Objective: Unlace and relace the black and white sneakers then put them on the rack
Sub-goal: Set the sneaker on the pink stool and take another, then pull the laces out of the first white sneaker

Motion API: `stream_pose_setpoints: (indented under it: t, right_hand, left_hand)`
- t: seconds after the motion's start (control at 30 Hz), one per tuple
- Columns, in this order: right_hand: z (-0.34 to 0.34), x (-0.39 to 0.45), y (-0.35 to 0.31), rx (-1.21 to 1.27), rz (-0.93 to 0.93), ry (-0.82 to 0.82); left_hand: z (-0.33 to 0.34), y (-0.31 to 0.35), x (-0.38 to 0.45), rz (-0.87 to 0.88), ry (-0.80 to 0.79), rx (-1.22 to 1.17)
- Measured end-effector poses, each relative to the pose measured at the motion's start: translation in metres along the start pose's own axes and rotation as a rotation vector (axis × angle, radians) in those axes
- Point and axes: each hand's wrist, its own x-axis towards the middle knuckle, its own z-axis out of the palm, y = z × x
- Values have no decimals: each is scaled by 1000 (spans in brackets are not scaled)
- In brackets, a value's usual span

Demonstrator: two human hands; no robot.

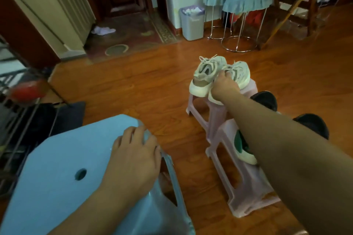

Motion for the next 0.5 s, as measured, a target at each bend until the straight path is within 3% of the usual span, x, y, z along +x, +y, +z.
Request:
stream_pose_setpoints:
  t: [0.1,0.27,0.37,0.5]
  right_hand:
    - [14,26,14,-94,-7,-16]
    - [7,1,15,-178,-20,126]
    - [-18,-30,8,-43,-40,296]
    - [-64,-105,-17,162,-292,421]
  left_hand:
    - [4,0,-1,4,42,2]
    - [1,-3,-1,-25,34,-9]
    - [4,-3,-2,-40,28,-7]
    - [-10,9,-10,-20,17,-64]
